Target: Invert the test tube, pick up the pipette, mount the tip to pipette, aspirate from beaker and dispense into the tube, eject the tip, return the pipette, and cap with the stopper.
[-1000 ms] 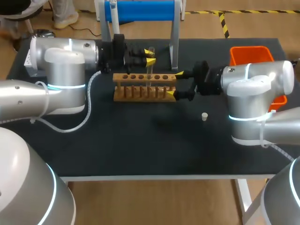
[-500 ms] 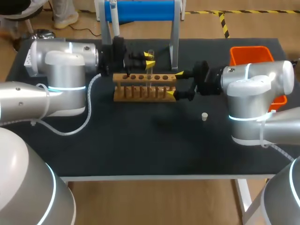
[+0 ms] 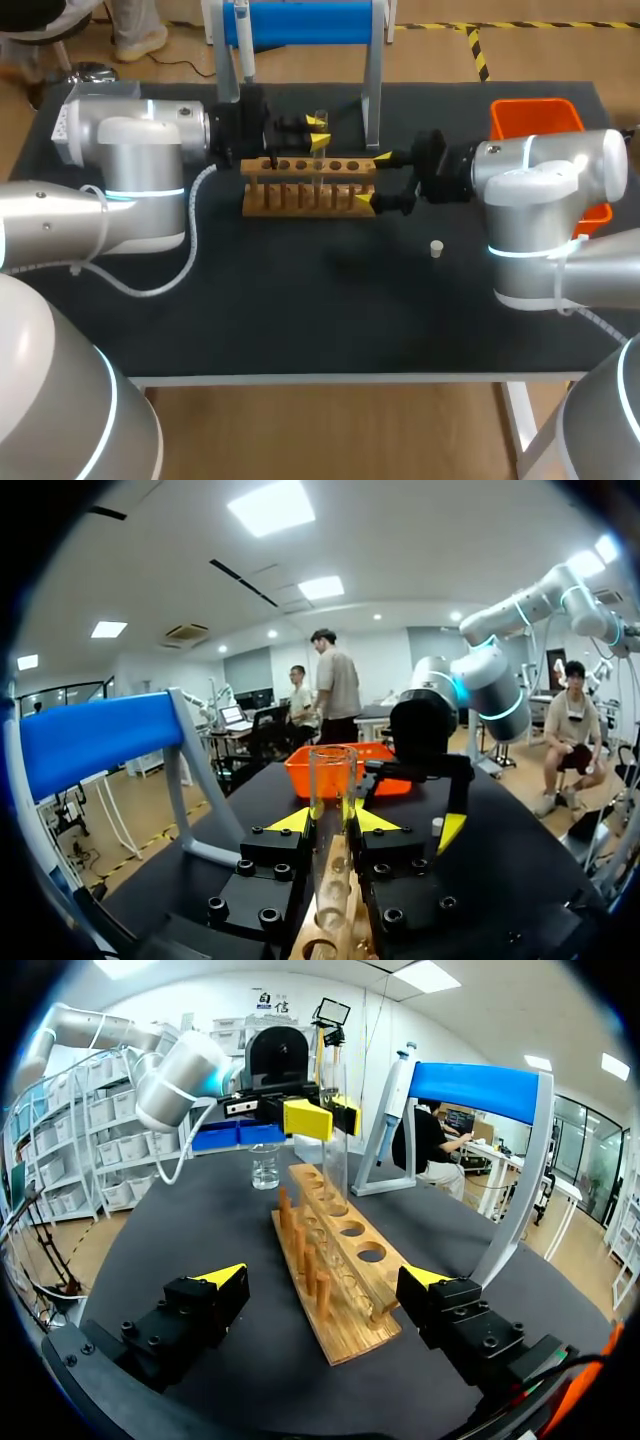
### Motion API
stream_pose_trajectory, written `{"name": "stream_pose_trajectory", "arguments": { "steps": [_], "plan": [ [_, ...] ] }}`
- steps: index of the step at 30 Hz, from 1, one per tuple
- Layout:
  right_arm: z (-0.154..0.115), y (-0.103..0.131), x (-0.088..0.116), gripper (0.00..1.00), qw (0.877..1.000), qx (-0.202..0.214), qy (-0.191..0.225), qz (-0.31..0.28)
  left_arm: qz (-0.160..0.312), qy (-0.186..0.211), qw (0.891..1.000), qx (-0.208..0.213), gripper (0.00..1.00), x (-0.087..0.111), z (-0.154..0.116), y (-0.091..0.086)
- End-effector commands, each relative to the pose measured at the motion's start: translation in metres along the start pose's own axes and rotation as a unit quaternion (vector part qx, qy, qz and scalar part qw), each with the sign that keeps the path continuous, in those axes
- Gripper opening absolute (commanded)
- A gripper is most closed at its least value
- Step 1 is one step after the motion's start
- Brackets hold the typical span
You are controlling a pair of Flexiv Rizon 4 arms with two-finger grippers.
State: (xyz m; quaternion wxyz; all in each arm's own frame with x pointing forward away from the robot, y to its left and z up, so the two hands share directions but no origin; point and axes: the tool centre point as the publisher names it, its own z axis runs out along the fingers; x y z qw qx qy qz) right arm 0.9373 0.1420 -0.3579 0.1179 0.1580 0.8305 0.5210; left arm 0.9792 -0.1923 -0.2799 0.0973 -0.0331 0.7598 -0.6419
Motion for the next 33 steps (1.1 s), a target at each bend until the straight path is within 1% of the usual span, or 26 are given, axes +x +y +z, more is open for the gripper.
{"name": "stream_pose_trajectory", "arguments": {
  "steps": [1, 4, 5, 6, 7, 11, 15, 19, 21, 23, 25, 27, 30, 33],
  "plan": [
    [-0.001, -0.001, 0.000, 1.00, 1.000, -0.001, 0.000, 0.000, 0.000, 0.000, 1.000, 0.003, 0.00, 0.001, 0.000, 0.002],
    [-0.001, -0.001, 0.000, 1.00, 1.000, -0.001, 0.000, 0.000, -0.001, 0.002, 1.000, 0.003, 0.00, 0.001, 0.000, 0.002],
    [-0.001, -0.001, 0.000, 1.00, 1.000, -0.001, 0.000, 0.000, -0.002, 0.002, 1.000, 0.003, 0.03, 0.001, 0.000, 0.002],
    [-0.001, -0.001, 0.000, 1.00, 1.000, -0.001, 0.000, 0.000, -0.002, 0.002, 1.000, 0.003, 0.48, 0.001, 0.000, 0.002],
    [-0.001, -0.001, 0.000, 1.00, 1.000, -0.001, 0.000, 0.000, -0.003, 0.002, 1.000, 0.003, 1.00, 0.001, -0.001, 0.001],
    [-0.001, -0.001, 0.000, 1.00, 1.000, -0.001, 0.000, 0.000, -0.003, 0.011, 1.000, -0.003, 1.00, 0.004, -0.005, -0.009],
    [-0.001, -0.001, 0.000, 1.00, 1.000, -0.001, 0.000, 0.000, -0.005, 0.036, 0.999, -0.019, 1.00, 0.012, -0.017, -0.029],
    [-0.001, -0.001, 0.000, 1.00, 1.000, -0.001, 0.000, 0.000, -0.014, 0.063, 0.997, -0.031, 1.00, 0.025, -0.036, -0.050],
    [-0.001, -0.001, 0.000, 1.00, 1.000, -0.001, 0.000, 0.000, -0.023, 0.083, 0.996, -0.036, 1.00, 0.032, -0.049, -0.060],
    [-0.001, -0.001, 0.000, 1.00, 1.000, -0.001, 0.000, 0.000, -0.037, 0.091, 0.995, -0.033, 1.00, 0.039, -0.065, -0.068],
    [-0.001, -0.001, 0.000, 1.00, 1.000, -0.001, 0.000, 0.000, -0.052, 0.086, 0.995, -0.026, 1.00, 0.047, -0.083, -0.074],
    [-0.001, -0.001, 0.000, 1.00, 1.000, -0.001, 0.000, 0.000, -0.061, 0.071, 0.995, -0.029, 1.00, 0.055, -0.104, -0.080],
    [-0.001, -0.001, 0.000, 1.00, 1.000, -0.001, 0.000, 0.000, -0.065, 0.033, 0.996, -0.042, 1.00, 0.067, -0.136, -0.086],
    [-0.001, -0.001, 0.000, 1.00, 1.000, -0.001, 0.000, 0.000, -0.058, 0.000, 0.997, -0.046, 1.00, 0.077, -0.154, -0.093]
  ]
}}
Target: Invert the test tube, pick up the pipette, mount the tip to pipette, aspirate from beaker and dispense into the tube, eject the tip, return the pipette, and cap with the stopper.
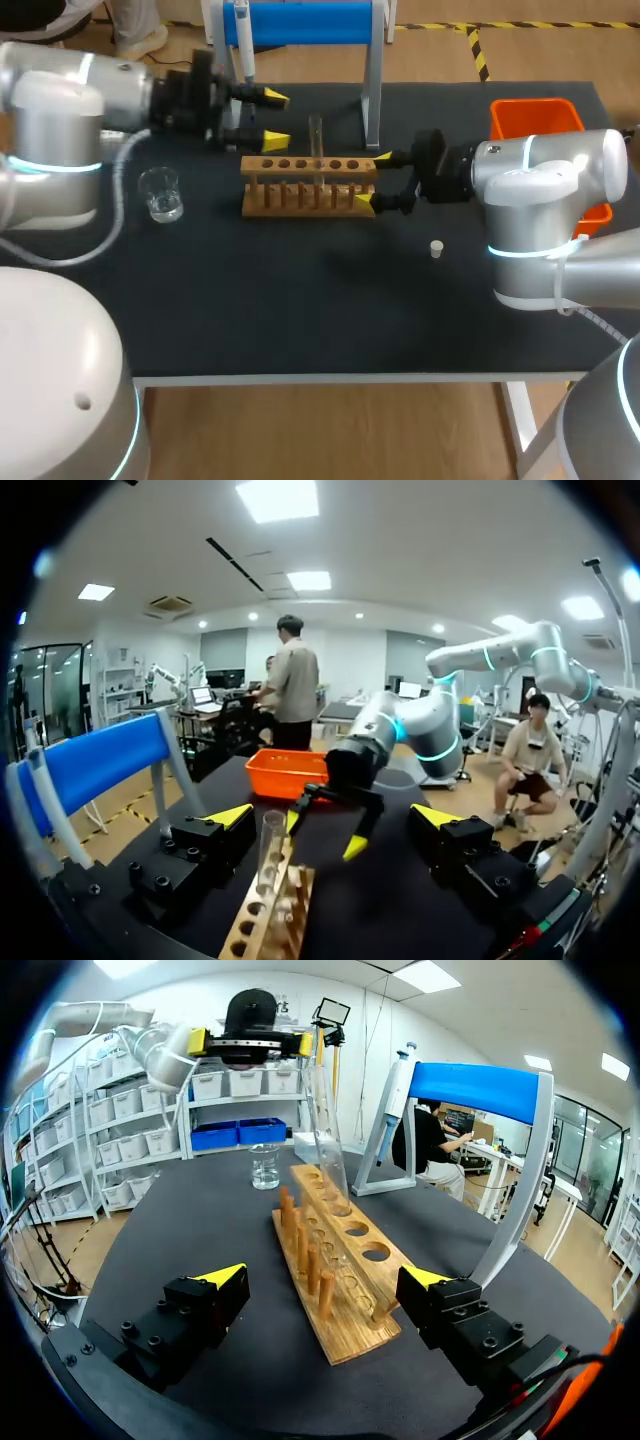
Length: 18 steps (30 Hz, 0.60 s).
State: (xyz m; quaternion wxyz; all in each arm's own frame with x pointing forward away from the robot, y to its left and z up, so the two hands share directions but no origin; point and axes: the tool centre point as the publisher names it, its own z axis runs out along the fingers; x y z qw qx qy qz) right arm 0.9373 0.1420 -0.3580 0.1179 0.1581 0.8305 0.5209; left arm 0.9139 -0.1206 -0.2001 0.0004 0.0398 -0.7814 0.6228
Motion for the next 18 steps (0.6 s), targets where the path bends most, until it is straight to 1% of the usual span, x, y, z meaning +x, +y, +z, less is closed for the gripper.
{"name": "stream_pose_trajectory", "arguments": {
  "steps": [1, 3, 8, 13, 18],
  "plan": [
    [-0.001, -0.001, 0.000, 1.00, 1.000, -0.001, 0.000, 0.000, 0.005, -0.078, 0.997, -0.011, 1.00, 0.048, -0.058, -0.013],
    [-0.001, -0.001, 0.000, 1.00, 1.000, -0.001, 0.000, 0.000, 0.008, -0.082, 0.997, -0.013, 1.00, 0.050, -0.056, -0.015],
    [-0.001, -0.001, 0.000, 1.00, 1.000, -0.001, 0.000, 0.000, 0.008, -0.074, 0.997, -0.026, 1.00, 0.047, -0.043, -0.015],
    [-0.001, -0.001, 0.000, 1.00, 1.000, -0.001, 0.000, 0.000, 0.013, -0.074, 0.997, -0.033, 1.00, 0.047, -0.039, -0.016],
    [-0.001, -0.001, 0.000, 1.00, 1.000, -0.001, 0.000, 0.000, 0.026, -0.088, 0.995, -0.042, 1.00, 0.045, -0.034, -0.018]
  ]
}}
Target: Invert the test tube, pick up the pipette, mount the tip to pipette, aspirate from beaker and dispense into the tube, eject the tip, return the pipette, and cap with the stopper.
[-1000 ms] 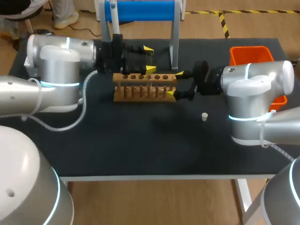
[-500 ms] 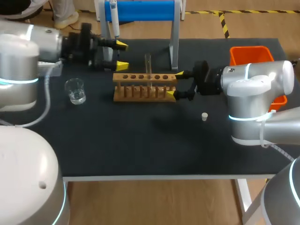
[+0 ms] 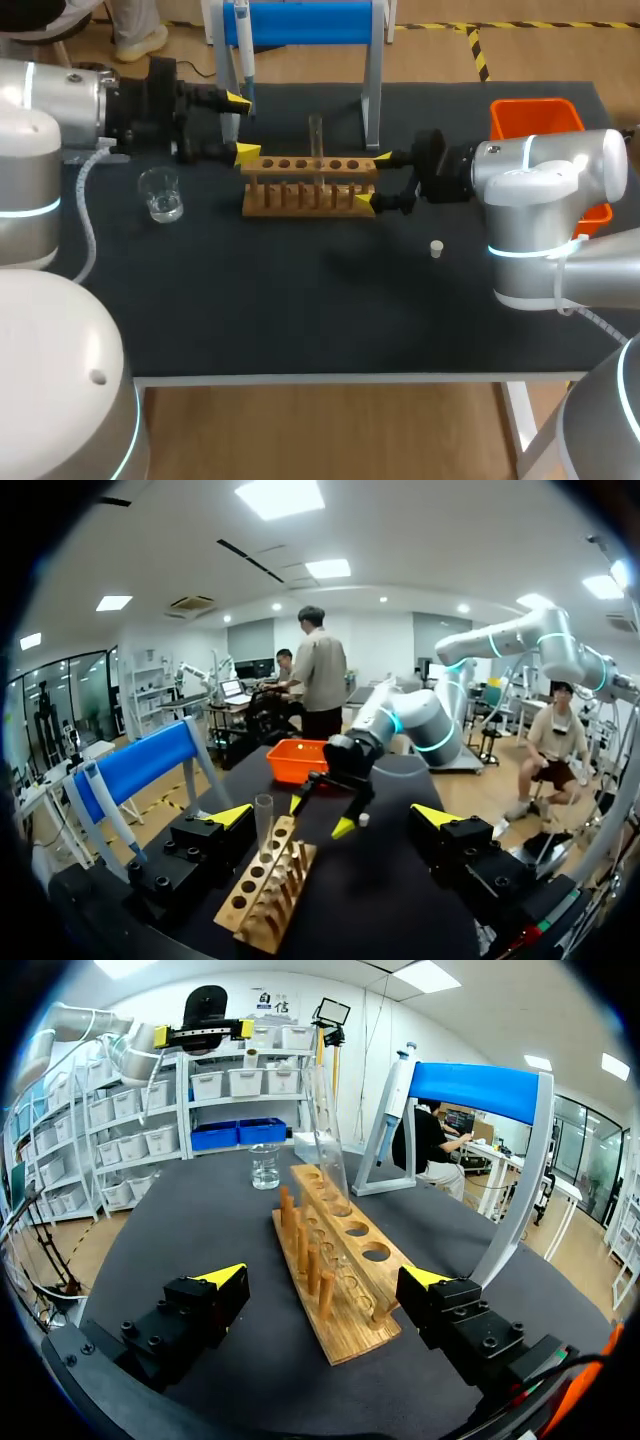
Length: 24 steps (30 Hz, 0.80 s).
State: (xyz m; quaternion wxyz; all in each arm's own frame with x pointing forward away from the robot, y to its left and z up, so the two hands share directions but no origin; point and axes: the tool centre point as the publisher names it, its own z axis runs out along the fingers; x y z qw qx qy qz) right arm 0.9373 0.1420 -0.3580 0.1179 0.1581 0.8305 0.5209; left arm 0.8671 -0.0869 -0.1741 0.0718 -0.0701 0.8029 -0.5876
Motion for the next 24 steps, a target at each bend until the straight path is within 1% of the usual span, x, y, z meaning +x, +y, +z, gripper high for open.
{"name": "stream_pose_trajectory", "arguments": {
  "steps": [1, 8, 14, 18, 24],
  "plan": [
    [-0.001, -0.001, 0.000, 1.00, 1.000, -0.001, 0.000, 0.000, 0.007, -0.015, 1.000, -0.005, 1.00, -0.001, 0.009, -0.004],
    [-0.001, -0.001, 0.000, 1.00, 1.000, -0.001, 0.000, 0.000, 0.018, -0.016, 1.000, -0.004, 1.00, -0.013, 0.033, 0.005],
    [-0.001, -0.001, 0.000, 1.00, 1.000, -0.001, 0.000, 0.000, 0.030, -0.027, 0.999, -0.001, 1.00, -0.032, 0.054, 0.012],
    [-0.001, -0.001, 0.000, 1.00, 1.000, -0.001, 0.000, 0.000, 0.028, -0.036, 0.999, 0.006, 1.00, -0.044, 0.066, 0.020],
    [-0.001, -0.001, 0.000, 1.00, 1.000, -0.001, 0.000, 0.000, 0.020, -0.043, 0.999, 0.019, 1.00, -0.056, 0.080, 0.029]
  ]
}}
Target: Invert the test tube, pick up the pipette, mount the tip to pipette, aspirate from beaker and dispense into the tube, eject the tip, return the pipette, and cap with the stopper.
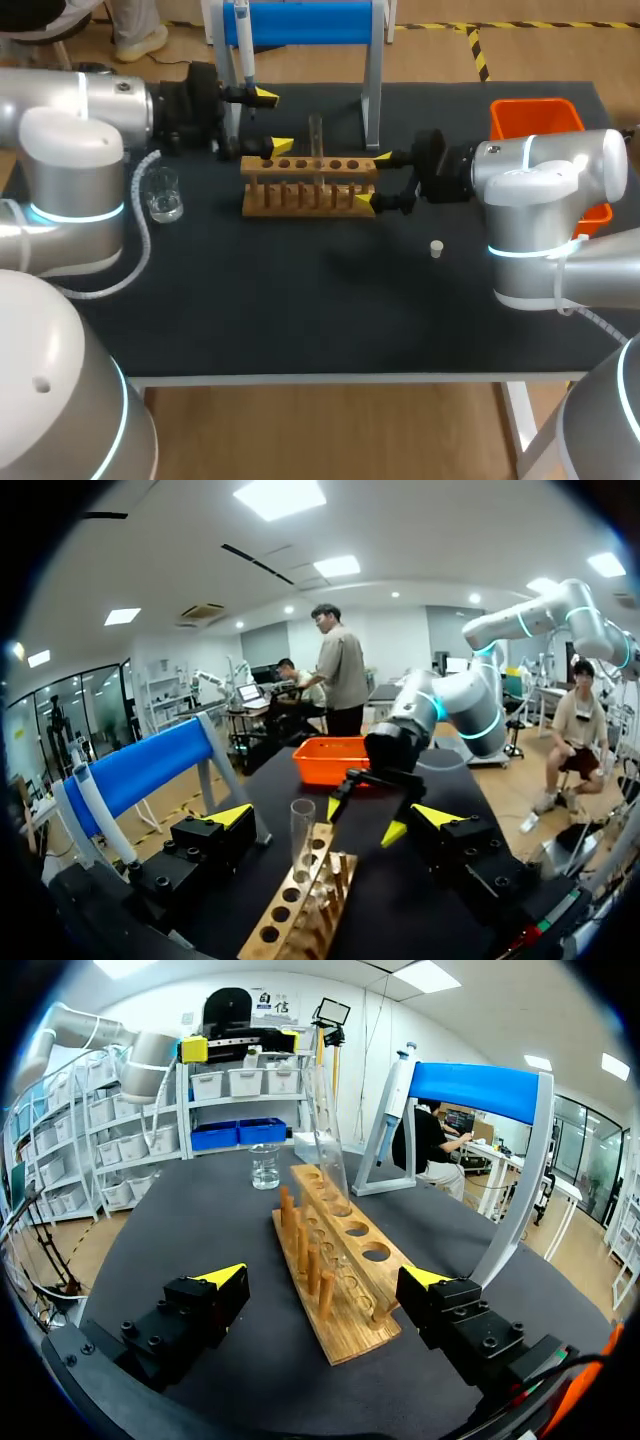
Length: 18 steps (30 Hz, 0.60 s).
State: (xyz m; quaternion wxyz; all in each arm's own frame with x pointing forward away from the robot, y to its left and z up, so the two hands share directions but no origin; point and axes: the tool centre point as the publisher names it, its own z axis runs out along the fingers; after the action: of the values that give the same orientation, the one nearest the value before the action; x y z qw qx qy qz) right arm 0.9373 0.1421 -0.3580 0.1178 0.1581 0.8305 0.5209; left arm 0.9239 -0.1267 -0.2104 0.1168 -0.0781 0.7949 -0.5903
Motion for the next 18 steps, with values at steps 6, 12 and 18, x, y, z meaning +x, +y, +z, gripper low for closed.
{"name": "stream_pose_trajectory", "arguments": {
  "steps": [6, 12, 18],
  "plan": [
    [-0.001, -0.001, 0.000, 1.00, 1.000, -0.001, 0.000, 0.000, -0.005, -0.008, 1.000, 0.015, 1.00, -0.016, 0.033, 0.014],
    [-0.001, -0.001, 0.000, 1.00, 1.000, -0.001, 0.000, 0.000, -0.009, -0.010, 1.000, 0.018, 1.00, -0.024, 0.044, 0.019],
    [-0.001, -0.001, 0.000, 1.00, 1.000, -0.001, 0.000, 0.000, -0.012, -0.001, 1.000, 0.024, 1.00, -0.029, 0.055, 0.023]
  ]
}}
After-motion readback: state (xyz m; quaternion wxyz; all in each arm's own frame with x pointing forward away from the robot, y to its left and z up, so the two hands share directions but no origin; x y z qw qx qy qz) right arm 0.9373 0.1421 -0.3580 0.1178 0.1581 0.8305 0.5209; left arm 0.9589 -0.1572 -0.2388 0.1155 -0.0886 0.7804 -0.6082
